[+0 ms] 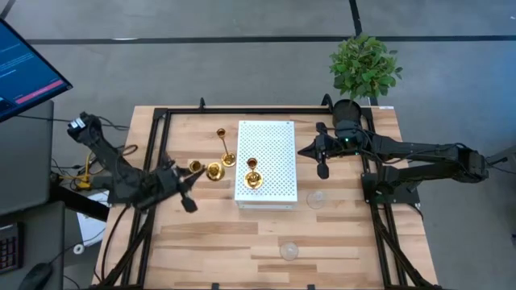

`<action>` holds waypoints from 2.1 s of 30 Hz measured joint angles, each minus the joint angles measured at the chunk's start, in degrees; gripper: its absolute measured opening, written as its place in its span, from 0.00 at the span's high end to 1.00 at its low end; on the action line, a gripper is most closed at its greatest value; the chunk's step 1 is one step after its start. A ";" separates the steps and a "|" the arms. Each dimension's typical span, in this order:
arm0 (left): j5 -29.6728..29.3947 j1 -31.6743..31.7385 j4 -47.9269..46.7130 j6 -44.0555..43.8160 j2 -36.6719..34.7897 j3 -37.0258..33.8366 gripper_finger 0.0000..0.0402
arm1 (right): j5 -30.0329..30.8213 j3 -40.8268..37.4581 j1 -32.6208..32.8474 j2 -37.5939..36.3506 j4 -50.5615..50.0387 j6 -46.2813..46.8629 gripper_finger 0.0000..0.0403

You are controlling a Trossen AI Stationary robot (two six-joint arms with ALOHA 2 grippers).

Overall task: Pick & Place candle stick holders
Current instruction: Put the bottom gold candle holder on the shelf aligned with the other gold candle holder

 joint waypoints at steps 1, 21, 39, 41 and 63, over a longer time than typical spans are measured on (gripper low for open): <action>1.74 1.24 -0.02 0.78 -0.24 0.41 0.97 | 0.01 0.01 0.00 0.00 0.10 -0.34 1.00; 21.85 27.47 -0.02 6.63 7.71 7.74 0.97 | 2.91 0.00 -0.49 0.00 0.09 -1.50 1.00; 52.24 52.36 -9.01 -15.61 11.52 8.48 0.97 | 2.91 0.01 -1.16 0.00 -0.09 -1.50 1.00; 55.78 54.39 -9.48 -17.78 11.52 8.48 0.97 | 2.91 0.00 -1.16 0.00 -0.07 -1.50 1.00; 70.54 57.86 -9.94 -23.01 20.55 11.48 0.97 | 3.01 0.00 -1.14 0.00 -0.11 -1.90 1.00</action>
